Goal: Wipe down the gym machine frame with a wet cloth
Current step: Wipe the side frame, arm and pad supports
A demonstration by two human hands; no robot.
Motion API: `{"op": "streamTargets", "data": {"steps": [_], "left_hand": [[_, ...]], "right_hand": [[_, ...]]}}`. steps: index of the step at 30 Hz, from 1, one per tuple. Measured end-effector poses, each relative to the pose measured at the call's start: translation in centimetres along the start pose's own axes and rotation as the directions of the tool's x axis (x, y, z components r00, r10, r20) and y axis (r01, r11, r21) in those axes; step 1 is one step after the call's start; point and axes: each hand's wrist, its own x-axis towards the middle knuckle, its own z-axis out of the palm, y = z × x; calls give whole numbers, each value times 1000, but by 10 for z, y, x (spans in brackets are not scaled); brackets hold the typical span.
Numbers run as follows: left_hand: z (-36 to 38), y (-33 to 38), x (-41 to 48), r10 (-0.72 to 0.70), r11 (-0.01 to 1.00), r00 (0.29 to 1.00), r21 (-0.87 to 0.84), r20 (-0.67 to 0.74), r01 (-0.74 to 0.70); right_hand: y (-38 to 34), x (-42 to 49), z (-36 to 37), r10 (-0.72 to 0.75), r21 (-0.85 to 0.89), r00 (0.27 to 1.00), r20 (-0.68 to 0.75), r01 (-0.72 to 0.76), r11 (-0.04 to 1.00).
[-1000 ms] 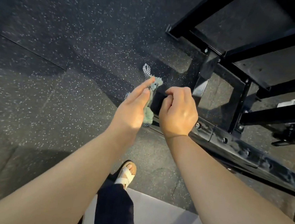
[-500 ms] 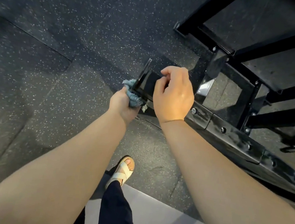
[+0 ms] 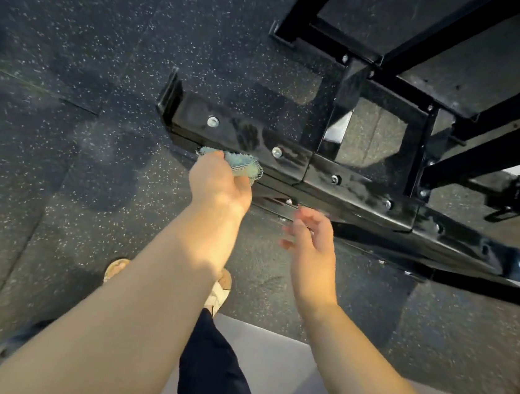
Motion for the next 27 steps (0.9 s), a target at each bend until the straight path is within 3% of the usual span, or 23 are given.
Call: {"op": "streamTargets", "data": {"steps": [2,3,5,8,9,10,12,14,16,19,21,25,27], "left_hand": [[-3,-16,-9,-26,997,995,69,94,19],[-2,-27,-16,-63,991,987,122,145,46],[-4,-40,-30,-149,968,967,229,208,100],[-7,-44,-34,-116,876,977,483,179,15],[-9,-43,-33,-72,777,984,628,162,-46],[-11,-40,-30,-24,611,987,784,159,-111],[-14,-36,-24,32,157,970,958,239,-241],[-20,-30,-21,95,-219,940,928,327,-301],[-30,-24,-26,149,-419,877,832,457,-362],[-49,-17,-36,124,-486,730,682,673,-546],[-56,-18,-45,71,-495,647,590,759,-637],[-59,-42,-59,-223,-564,501,308,836,-766],[-54,-58,-60,-334,-552,391,158,857,-819]], "right_hand": [[-5,4,1,344,293,924,166,-379,878],[-8,7,2,405,437,874,267,-485,758],[-19,15,8,366,641,832,417,-555,531],[-32,22,22,294,743,829,475,-557,370],[-34,21,29,288,751,829,479,-557,354],[-31,21,36,287,761,835,470,-548,347],[-25,21,49,294,783,850,437,-520,341],[-25,24,53,304,804,846,438,-520,288],[-34,30,51,306,829,833,461,-527,187],[-52,41,32,388,892,836,388,-447,69],[-53,48,2,474,942,841,262,-330,66],[-43,67,-76,574,994,814,-85,32,102],[-41,69,-82,530,993,841,-114,106,45]]}}
